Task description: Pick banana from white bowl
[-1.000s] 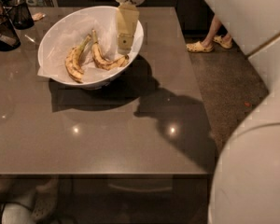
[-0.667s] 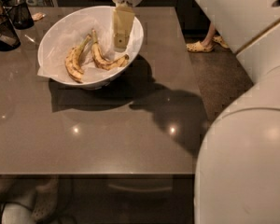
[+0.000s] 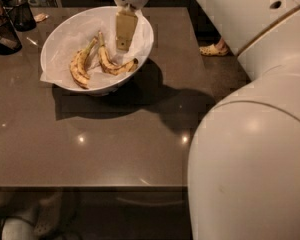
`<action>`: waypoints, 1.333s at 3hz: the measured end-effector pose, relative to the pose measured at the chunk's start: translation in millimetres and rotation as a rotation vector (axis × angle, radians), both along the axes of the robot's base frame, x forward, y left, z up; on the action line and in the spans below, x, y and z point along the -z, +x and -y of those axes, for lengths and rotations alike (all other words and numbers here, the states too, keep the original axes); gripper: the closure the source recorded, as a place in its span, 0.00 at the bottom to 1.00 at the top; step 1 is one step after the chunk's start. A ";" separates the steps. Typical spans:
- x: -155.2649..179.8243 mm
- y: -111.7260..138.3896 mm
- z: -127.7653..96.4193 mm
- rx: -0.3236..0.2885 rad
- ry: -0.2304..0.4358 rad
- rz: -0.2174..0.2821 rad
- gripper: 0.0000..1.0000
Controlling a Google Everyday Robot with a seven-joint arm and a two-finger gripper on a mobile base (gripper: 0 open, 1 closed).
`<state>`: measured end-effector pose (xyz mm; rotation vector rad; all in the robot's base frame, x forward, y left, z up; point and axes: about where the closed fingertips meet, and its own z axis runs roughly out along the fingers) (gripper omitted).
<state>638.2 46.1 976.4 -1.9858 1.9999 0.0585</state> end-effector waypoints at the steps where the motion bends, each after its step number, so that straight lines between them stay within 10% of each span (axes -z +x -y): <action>1: 7.8 5.6 -15.9 -0.020 -0.002 -0.018 0.36; 4: 46.7 30.6 -57.2 -0.021 0.010 -0.102 0.40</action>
Offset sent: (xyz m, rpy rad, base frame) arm -0.0166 0.0156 -0.0369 -0.1450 0.2507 0.0726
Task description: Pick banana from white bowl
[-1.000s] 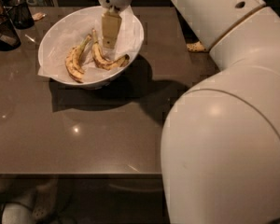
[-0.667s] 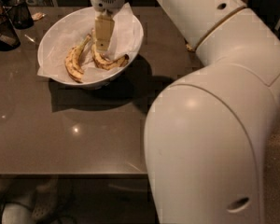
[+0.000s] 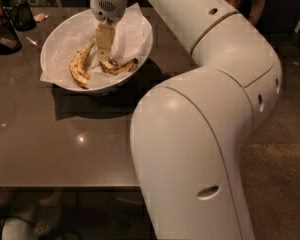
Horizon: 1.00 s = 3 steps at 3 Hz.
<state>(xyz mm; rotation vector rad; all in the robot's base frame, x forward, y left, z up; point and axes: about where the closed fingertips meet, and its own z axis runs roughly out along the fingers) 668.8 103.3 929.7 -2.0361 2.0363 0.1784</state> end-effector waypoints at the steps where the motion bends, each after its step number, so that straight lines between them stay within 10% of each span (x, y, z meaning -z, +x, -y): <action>1: 15.6 1.3 4.4 0.039 0.006 -0.053 0.41; 3: 45.9 -6.8 15.5 0.087 0.030 -0.174 0.41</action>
Offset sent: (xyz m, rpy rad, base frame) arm -0.0577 -0.0632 -0.0421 -0.1361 0.3823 -0.0576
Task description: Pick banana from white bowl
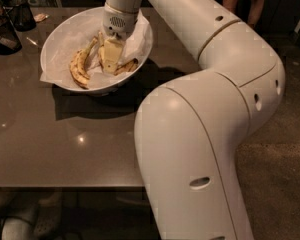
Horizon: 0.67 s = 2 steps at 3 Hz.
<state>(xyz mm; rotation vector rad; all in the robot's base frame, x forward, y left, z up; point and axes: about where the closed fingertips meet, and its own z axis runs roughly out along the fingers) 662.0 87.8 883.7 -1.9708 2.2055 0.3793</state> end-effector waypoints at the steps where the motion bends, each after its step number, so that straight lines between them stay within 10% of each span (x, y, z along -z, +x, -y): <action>1: 10.5 -4.1 1.7 0.011 -0.001 -0.039 0.44; 2: 16.9 -5.2 3.7 0.017 -0.008 -0.059 0.39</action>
Offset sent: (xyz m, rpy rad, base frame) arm -0.0558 -0.0489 -0.0138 -0.1615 0.2676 0.0410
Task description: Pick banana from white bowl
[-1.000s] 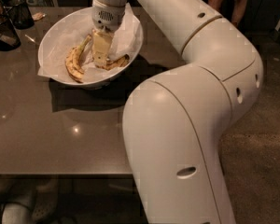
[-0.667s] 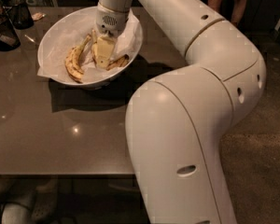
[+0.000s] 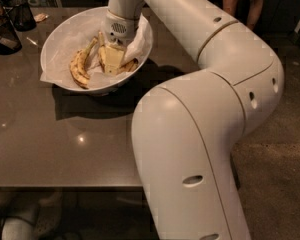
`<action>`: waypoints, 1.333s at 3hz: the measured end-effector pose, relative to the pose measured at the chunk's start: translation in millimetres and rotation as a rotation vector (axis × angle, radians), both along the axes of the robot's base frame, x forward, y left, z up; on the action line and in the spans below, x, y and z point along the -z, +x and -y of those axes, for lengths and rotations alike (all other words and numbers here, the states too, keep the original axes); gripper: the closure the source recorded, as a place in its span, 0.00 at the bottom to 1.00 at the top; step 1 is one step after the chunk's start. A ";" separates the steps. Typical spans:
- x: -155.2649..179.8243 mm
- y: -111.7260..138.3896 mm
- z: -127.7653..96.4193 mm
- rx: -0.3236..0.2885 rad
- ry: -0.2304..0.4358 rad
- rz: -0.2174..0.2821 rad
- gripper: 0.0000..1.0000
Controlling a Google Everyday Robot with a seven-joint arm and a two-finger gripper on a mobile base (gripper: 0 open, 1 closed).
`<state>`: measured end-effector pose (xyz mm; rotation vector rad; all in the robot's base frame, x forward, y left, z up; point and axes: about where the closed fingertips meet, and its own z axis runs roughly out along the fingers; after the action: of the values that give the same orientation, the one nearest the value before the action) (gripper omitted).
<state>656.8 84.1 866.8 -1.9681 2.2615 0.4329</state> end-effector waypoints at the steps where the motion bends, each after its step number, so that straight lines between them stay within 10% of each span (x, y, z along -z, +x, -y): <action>1: 4.6 0.8 1.0 -0.004 -0.014 -0.005 0.42; 4: 9.5 0.3 3.5 -0.011 -0.027 -0.012 0.97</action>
Offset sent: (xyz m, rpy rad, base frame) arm -0.0463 -0.0457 -0.0034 -0.1701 0.1933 0.0824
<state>657.1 80.6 857.3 -1.9966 2.2773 0.4184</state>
